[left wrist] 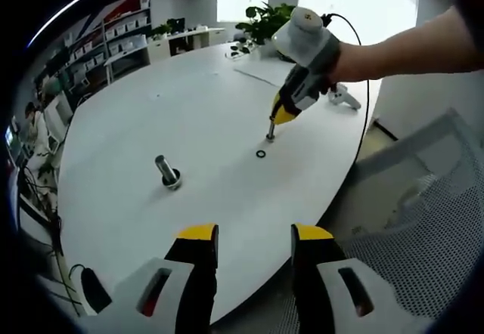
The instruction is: Place the washer onto the threaded stud by aligning its center hole with the stud, sliding it down to the base, and recovering from edge contact or off-axis alignment until the washer reaches the visible bottom stop.
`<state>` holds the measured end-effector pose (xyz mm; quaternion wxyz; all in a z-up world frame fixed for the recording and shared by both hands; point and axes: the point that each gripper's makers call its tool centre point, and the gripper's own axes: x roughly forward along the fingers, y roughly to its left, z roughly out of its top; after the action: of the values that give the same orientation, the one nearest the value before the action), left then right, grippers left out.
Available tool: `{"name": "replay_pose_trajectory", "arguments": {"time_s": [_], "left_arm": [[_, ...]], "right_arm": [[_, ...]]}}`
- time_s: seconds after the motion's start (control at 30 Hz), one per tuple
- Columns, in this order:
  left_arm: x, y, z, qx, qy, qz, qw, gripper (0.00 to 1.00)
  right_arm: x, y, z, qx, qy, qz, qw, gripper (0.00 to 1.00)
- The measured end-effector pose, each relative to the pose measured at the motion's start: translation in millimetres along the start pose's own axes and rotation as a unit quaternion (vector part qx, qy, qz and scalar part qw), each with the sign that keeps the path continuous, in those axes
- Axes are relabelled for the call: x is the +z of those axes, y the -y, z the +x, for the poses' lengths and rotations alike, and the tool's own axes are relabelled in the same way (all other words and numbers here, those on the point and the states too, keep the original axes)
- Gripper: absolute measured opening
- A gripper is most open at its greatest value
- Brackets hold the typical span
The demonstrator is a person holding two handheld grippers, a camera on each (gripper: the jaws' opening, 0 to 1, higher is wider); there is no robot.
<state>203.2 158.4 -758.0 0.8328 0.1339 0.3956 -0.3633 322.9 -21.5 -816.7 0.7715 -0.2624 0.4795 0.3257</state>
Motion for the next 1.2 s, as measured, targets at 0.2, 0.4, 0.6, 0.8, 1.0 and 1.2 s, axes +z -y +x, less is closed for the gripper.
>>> {"name": "replay_pose_trajectory", "arguments": {"time_s": [0.2,0.4,0.6,0.8,1.0,1.2], "left_arm": [[-1.3,0.5,0.5,-0.002,-0.003,0.000,1.0000,0.36],[-3.5,0.1,1.1,-0.001,-0.007,-0.001,1.0000,0.37],[-4.2,-3.0,1.1,0.003,-0.008,-0.005,1.0000,0.36],[-4.6,-2.4,1.5,0.003,-0.010,-0.001,0.9999,0.36],[-6.3,-3.5,1.4,0.004,-0.012,-0.003,0.9999,0.36],[-5.0,-2.4,1.4,0.003,-0.010,-0.001,0.9999,0.36]], "right_arm": [[-6.2,0.8,10.4,0.005,-0.013,0.006,0.9999,0.14],[-12.3,-2.3,21.0,0.010,-0.020,0.008,0.9997,0.14],[-18.4,-2.4,32.0,0.014,-0.032,0.015,0.9993,0.14],[-19.4,-4.7,32.9,0.019,-0.034,0.023,0.9990,0.15],[-18.6,-5.4,34.8,0.018,-0.035,0.021,0.9990,0.16],[-23.8,-5.9,30.5,0.013,-0.038,0.023,0.9990,0.18]]}}
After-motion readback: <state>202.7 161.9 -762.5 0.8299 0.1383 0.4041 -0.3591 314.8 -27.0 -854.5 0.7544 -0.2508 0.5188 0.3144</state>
